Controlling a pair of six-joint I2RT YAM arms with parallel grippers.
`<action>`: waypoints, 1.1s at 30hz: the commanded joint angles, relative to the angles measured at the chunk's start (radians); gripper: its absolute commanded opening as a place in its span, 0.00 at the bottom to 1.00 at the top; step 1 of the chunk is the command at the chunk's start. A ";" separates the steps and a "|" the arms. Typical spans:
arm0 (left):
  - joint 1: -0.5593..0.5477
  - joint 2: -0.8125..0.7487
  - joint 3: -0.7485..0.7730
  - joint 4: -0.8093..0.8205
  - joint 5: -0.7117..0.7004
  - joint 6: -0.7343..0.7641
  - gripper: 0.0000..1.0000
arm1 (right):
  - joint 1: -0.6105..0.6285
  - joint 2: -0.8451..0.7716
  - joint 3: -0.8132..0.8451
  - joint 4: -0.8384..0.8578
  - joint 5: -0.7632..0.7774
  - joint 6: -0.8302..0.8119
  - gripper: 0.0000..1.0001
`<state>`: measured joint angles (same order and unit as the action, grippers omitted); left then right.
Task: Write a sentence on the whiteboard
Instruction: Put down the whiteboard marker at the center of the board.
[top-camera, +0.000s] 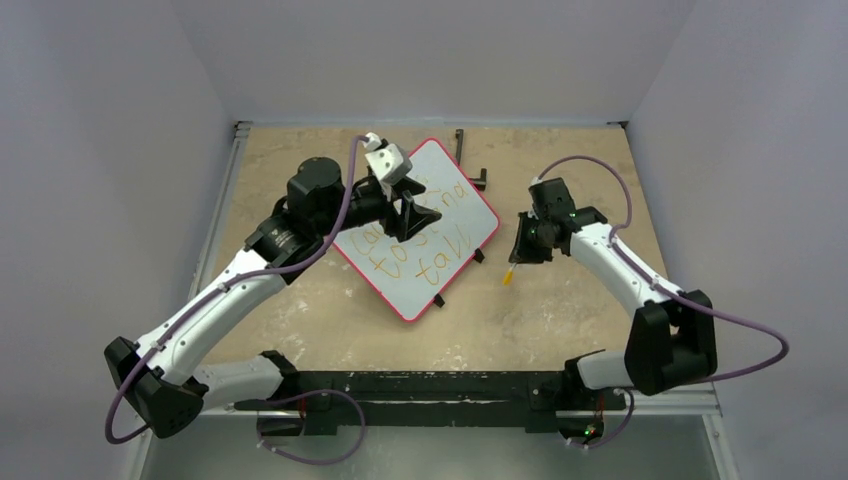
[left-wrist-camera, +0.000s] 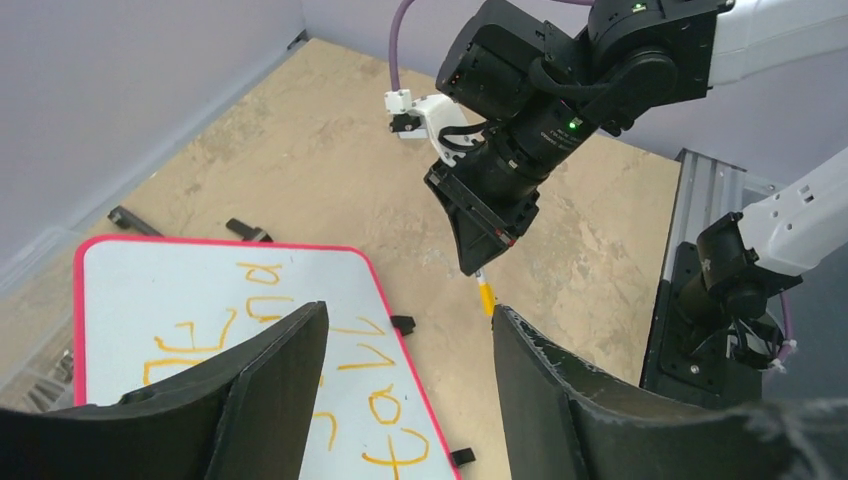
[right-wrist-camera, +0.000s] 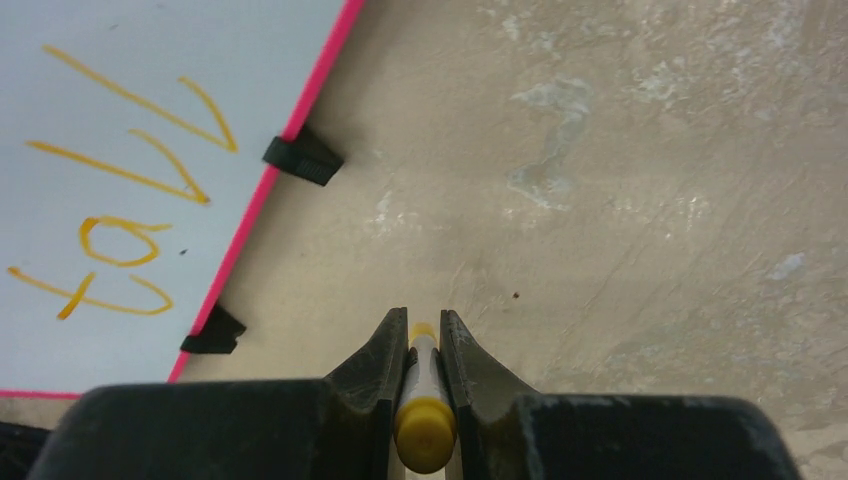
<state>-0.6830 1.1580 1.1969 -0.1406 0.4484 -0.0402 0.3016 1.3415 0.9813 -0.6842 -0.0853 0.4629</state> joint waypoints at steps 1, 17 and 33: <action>-0.003 -0.066 -0.015 -0.066 -0.104 0.015 0.66 | -0.037 0.077 0.008 0.042 0.081 -0.030 0.00; 0.040 -0.167 -0.065 -0.244 -0.458 0.088 0.93 | -0.050 0.222 0.002 0.099 0.332 -0.021 0.25; 0.051 -0.214 -0.114 -0.208 -0.541 0.107 0.95 | -0.050 0.109 0.054 0.061 0.398 -0.022 0.91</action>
<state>-0.6415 0.9760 1.0977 -0.3840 -0.0559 0.0471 0.2520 1.5425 0.9821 -0.6209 0.2760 0.4446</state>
